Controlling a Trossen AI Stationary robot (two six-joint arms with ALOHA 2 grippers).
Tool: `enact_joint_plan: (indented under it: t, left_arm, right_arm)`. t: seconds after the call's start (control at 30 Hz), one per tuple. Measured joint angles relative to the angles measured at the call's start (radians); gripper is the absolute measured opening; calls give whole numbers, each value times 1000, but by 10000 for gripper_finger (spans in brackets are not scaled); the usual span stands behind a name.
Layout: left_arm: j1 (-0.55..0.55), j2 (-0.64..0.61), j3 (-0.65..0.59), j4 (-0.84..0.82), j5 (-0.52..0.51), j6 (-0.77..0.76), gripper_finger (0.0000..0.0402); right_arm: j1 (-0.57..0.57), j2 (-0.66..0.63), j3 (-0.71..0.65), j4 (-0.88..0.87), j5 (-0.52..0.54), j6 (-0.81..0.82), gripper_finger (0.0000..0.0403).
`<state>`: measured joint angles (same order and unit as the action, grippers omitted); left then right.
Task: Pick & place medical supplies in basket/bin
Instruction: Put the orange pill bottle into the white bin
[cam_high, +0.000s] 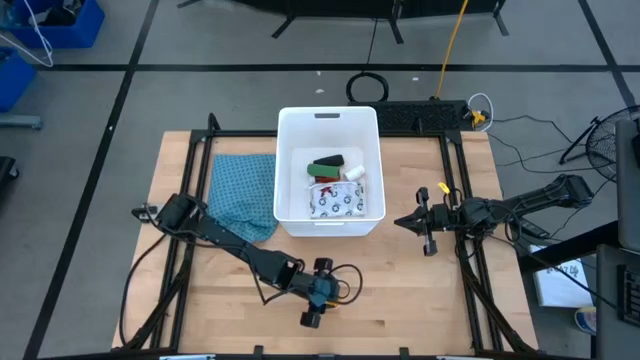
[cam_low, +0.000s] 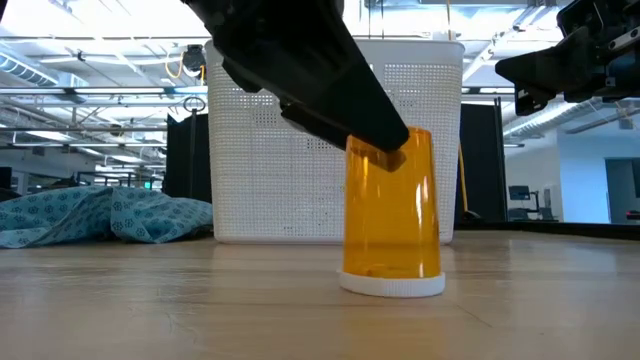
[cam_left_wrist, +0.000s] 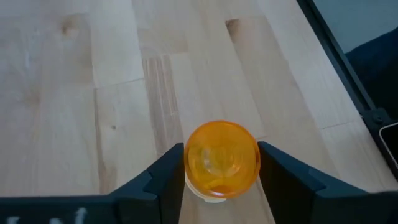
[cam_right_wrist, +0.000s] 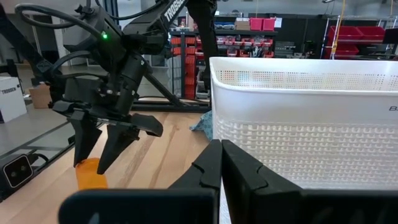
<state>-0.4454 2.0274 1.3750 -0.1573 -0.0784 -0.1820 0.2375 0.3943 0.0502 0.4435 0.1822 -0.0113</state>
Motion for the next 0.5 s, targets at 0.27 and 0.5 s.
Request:
enact_joint_plan:
  t: [0.27,0.5]
  left_arm:
    - [-13,-47,3,33,0,127,208]
    - [-11,-175,5,-26,-9,151,155]
  right_arm:
    - [0,0,0,-4,0,0,0]
    - [0,0,0,-8,0,0,0]
